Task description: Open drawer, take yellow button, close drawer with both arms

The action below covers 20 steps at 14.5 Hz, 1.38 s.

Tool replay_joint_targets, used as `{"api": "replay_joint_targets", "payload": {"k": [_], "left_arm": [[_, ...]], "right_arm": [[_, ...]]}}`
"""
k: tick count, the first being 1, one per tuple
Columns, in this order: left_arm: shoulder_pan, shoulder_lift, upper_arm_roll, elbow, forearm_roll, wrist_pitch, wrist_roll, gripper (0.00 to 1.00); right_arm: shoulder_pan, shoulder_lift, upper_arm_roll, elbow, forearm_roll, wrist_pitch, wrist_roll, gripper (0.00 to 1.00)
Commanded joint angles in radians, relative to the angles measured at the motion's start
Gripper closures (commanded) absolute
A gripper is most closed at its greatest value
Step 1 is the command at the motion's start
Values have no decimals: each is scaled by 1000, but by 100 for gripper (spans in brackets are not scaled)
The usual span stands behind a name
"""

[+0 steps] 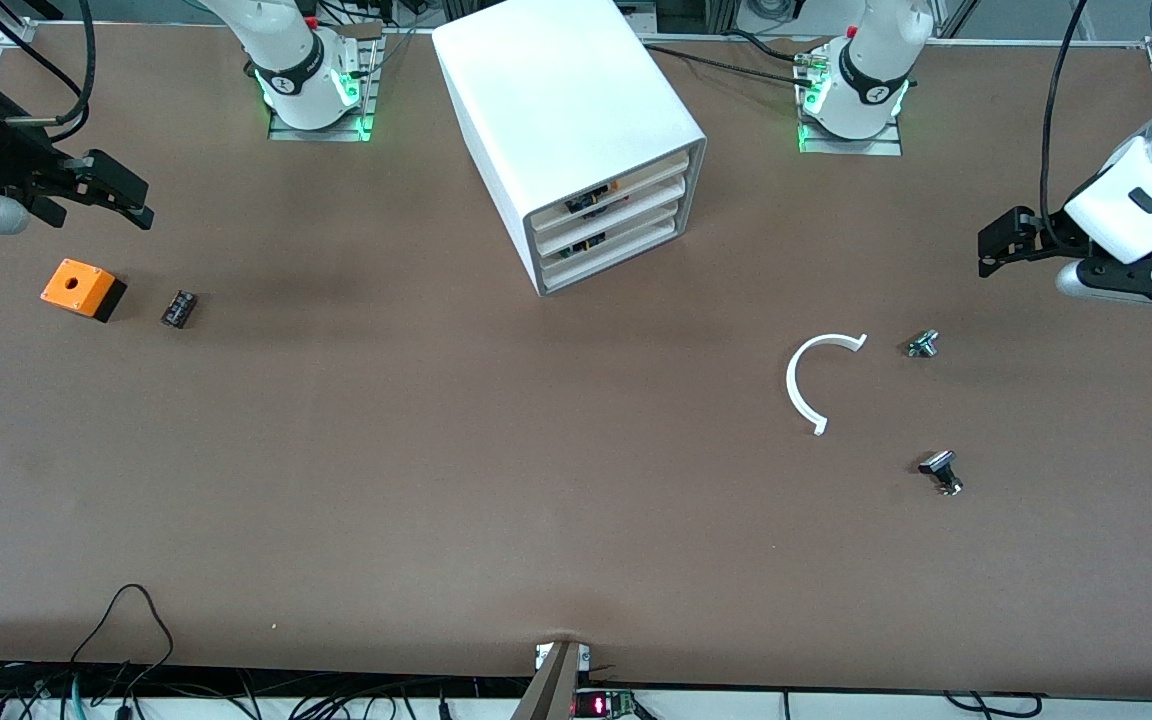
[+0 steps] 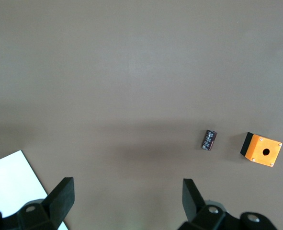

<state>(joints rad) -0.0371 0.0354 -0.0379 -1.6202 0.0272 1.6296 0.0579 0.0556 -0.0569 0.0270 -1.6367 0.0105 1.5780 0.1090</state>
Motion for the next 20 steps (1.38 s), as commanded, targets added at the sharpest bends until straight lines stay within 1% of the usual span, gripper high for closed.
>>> {"api": "replay_joint_targets", "payload": {"k": [1, 7, 11, 14, 16, 20], "left_arm": [[-7, 15, 3, 37, -12, -28, -7, 0], [-9, 15, 3, 36, -21, -51, -6, 0], [-10, 15, 3, 36, -30, -59, -4, 0], [-9, 15, 3, 36, -46, -76, -4, 0], [-4, 15, 3, 36, -113, -124, -3, 0], [-20, 24, -2, 33, -252, -272, 5, 0]], "right_arm": [[-13, 0, 7, 5, 22, -10, 9, 0], [-10, 11, 7, 14, 23, -1, 11, 0], [-3, 66, 16, 61, 23, -1, 17, 0], [33, 91, 18, 80, 20, -1, 127, 0], [53, 127, 18, 113, 22, -1, 164, 0], [107, 173, 19, 161, 20, 0, 257, 0]]}}
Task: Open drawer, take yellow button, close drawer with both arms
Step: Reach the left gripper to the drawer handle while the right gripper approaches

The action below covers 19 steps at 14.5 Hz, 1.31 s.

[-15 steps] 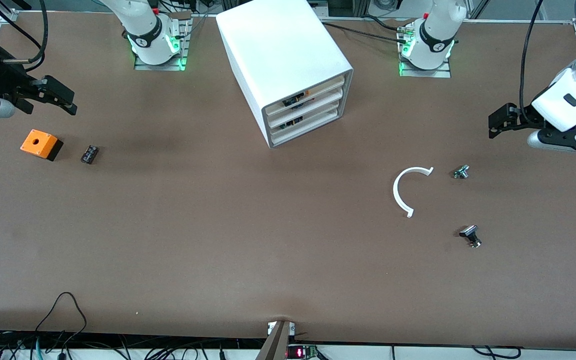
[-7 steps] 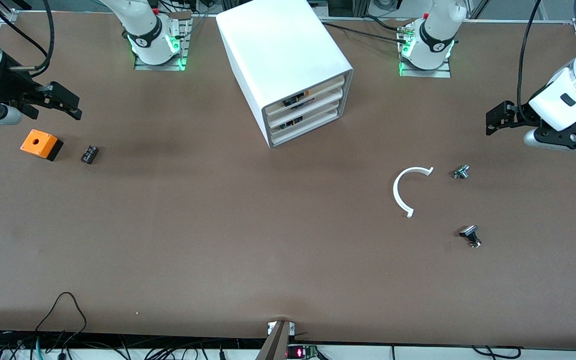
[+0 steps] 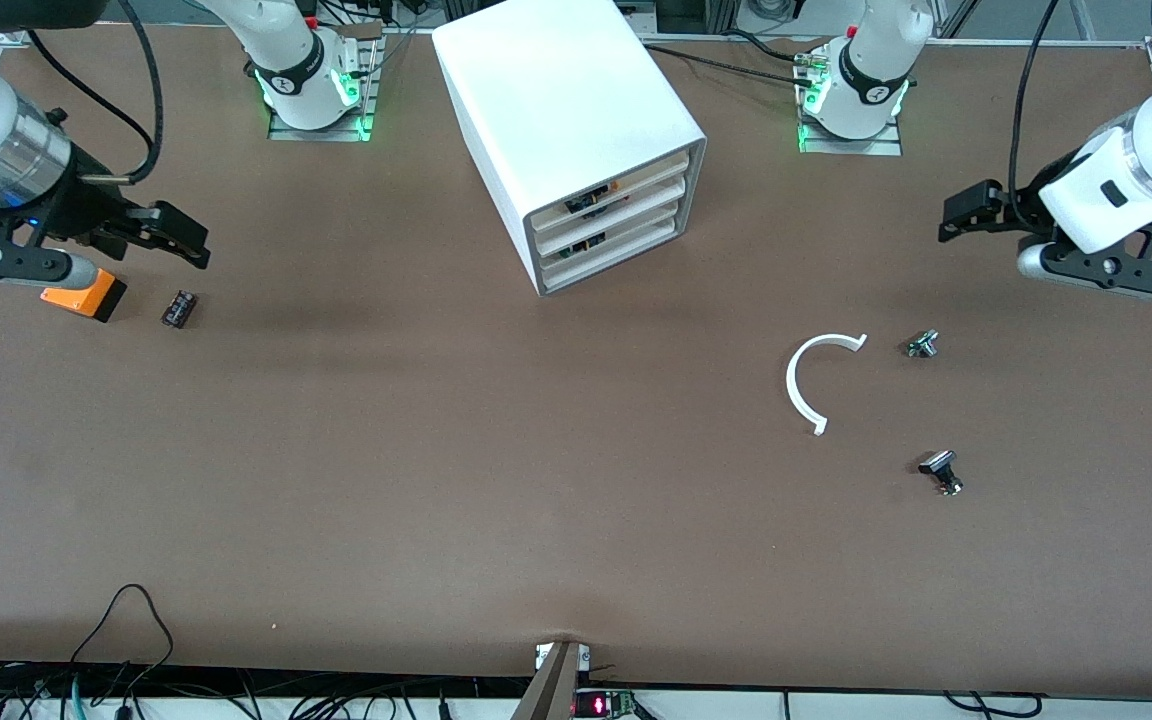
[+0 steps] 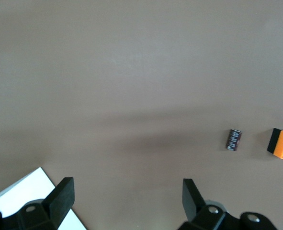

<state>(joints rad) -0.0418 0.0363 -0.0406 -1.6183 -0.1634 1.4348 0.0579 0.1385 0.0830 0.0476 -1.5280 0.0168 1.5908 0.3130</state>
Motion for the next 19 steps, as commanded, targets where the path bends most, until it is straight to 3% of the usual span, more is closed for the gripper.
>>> {"api": "replay_joint_targets", "payload": {"k": [1, 4, 9, 13, 19], "left_arm": [[-20, 36, -8, 31, -118, -133, 5, 0], [-20, 120, -15, 18, -308, -238, 51, 0], [-16, 341, -13, 14, -550, -217, 423, 1], [-21, 297, -24, -179, -731, -35, 473, 1], [-18, 182, -203, -432, -843, 278, 523, 1]], "right_arm": [[45, 37, -3, 54, 12, -12, 82, 0], [75, 64, -3, 84, 12, -11, 136, 0], [131, 104, -3, 126, 12, -9, 239, 0], [190, 123, -3, 143, 12, -9, 343, 0], [257, 159, -3, 172, 11, 0, 455, 0]]}}
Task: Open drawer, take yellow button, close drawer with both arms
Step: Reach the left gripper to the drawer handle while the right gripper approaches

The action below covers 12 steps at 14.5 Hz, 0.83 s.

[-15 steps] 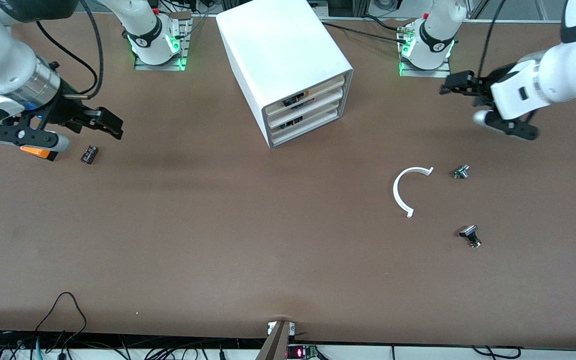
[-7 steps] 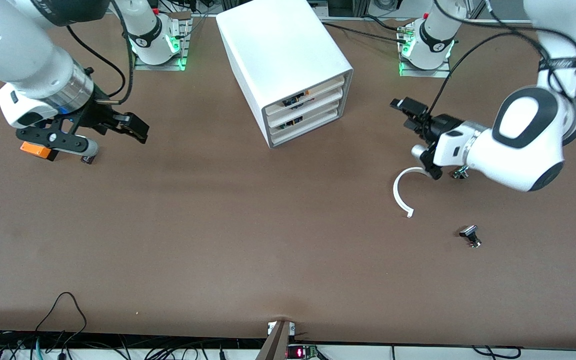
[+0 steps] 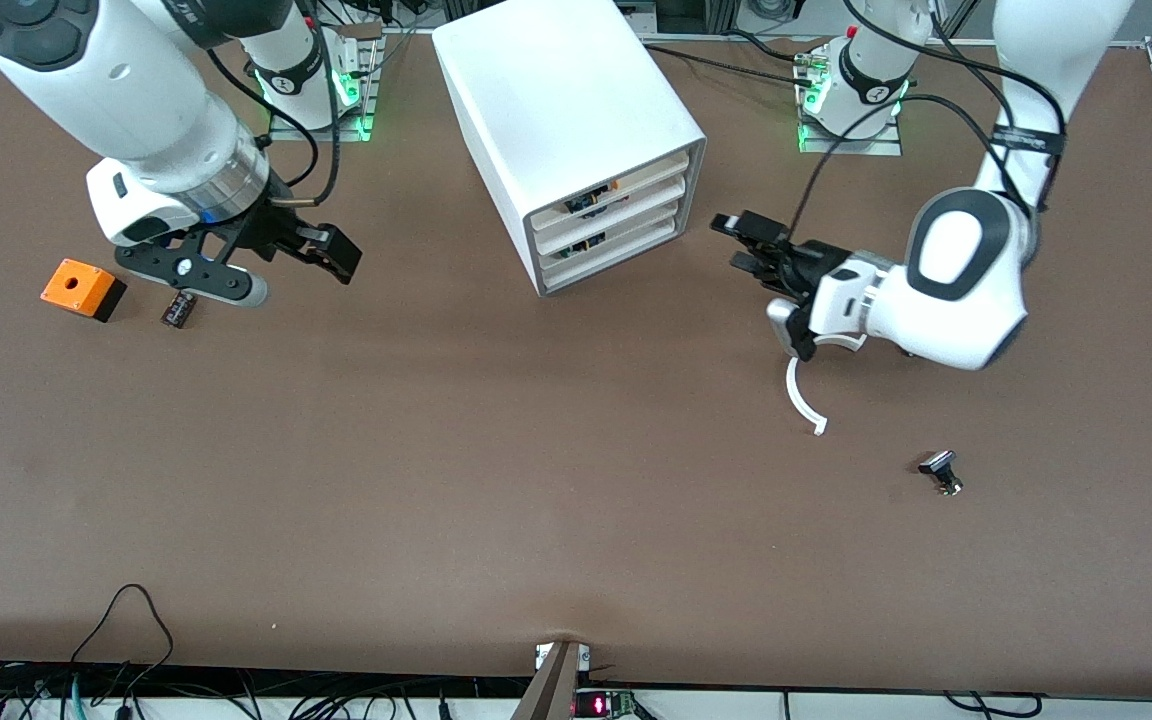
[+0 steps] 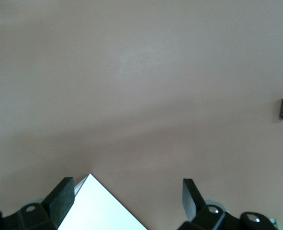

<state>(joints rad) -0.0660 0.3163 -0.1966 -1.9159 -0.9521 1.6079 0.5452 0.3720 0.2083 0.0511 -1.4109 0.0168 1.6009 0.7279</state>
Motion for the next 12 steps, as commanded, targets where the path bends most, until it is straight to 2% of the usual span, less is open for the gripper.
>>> {"api": "replay_joint_targets", "payload": {"k": [1, 4, 7, 10, 12], "left_arm": [[8, -106, -78, -155, -72, 145, 36, 1], [8, -109, -122, -193, -83, 208, 58, 3], [9, -126, -155, -229, -83, 216, 84, 21], [11, -164, -162, -274, -102, 216, 85, 30], [8, -172, -168, -284, -114, 218, 87, 32]], "right_arm": [[31, 46, -7, 67, 11, -10, 63, 0], [62, 74, -7, 87, 11, -12, 82, 0], [90, 91, -7, 104, 11, -6, 125, 0], [114, 115, -7, 128, 11, -10, 152, 0], [126, 123, -7, 132, 11, -6, 185, 0]]}}
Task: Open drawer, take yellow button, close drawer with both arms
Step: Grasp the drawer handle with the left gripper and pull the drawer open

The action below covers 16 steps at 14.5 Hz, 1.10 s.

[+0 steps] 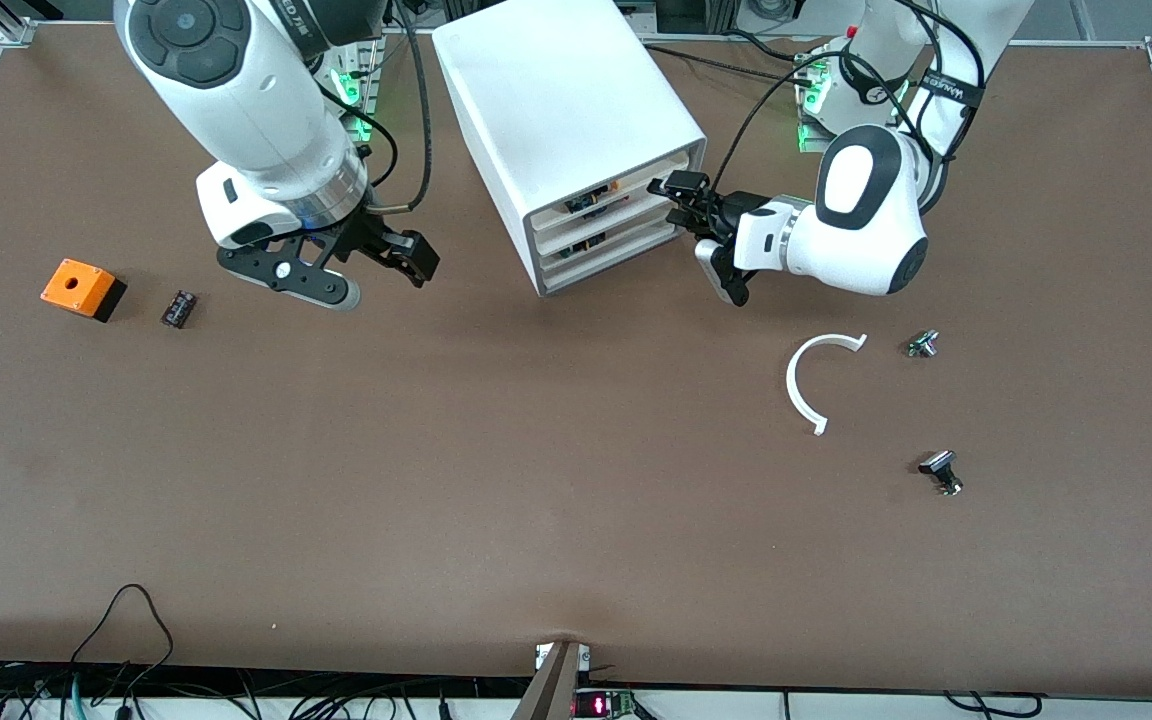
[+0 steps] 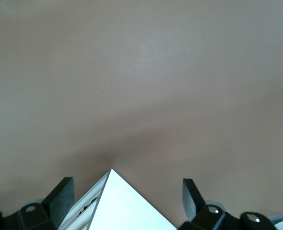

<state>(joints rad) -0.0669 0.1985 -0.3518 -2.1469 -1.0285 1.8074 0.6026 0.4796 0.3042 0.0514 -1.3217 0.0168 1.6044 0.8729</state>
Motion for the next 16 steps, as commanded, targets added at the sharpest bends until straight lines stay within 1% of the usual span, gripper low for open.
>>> {"api": "replay_joint_targets", "payload": {"k": [1, 2, 5, 7, 9, 10, 11, 12, 13, 15, 16], "left_arm": [[6, -54, -19, -53, -38, 21, 31, 34], [7, -53, -35, -53, -38, 23, 45, 36], [13, -51, -36, -88, -38, 23, 141, 41], [12, -50, -36, -93, -38, 27, 160, 41], [6, -50, -44, -96, -38, 62, 160, 41], [6, -48, -62, -99, -38, 72, 161, 42], [6, -48, -76, -114, -38, 101, 161, 45], [6, -48, -94, -119, -38, 131, 163, 50], [7, -45, -113, -117, -38, 150, 164, 53], [6, -42, -119, -119, -38, 167, 166, 61], [6, -42, -127, -119, -38, 167, 166, 67]], "right_arm": [[25, 30, -7, 44, 11, -7, 49, 0], [30, 36, -7, 52, 9, -11, 49, 0], [40, 52, -7, 64, 9, -11, 70, 0], [45, 53, -7, 64, 9, -9, 77, 0], [45, 56, -7, 64, 9, -7, 77, 0], [44, 56, -7, 64, 9, -7, 77, 0], [45, 56, -7, 64, 9, -9, 78, 0], [45, 56, -8, 64, 9, -9, 78, 0], [44, 55, -8, 64, 9, -9, 78, 0], [44, 55, -12, 64, 9, -9, 77, 0], [44, 53, -12, 64, 9, -11, 77, 0]]}}
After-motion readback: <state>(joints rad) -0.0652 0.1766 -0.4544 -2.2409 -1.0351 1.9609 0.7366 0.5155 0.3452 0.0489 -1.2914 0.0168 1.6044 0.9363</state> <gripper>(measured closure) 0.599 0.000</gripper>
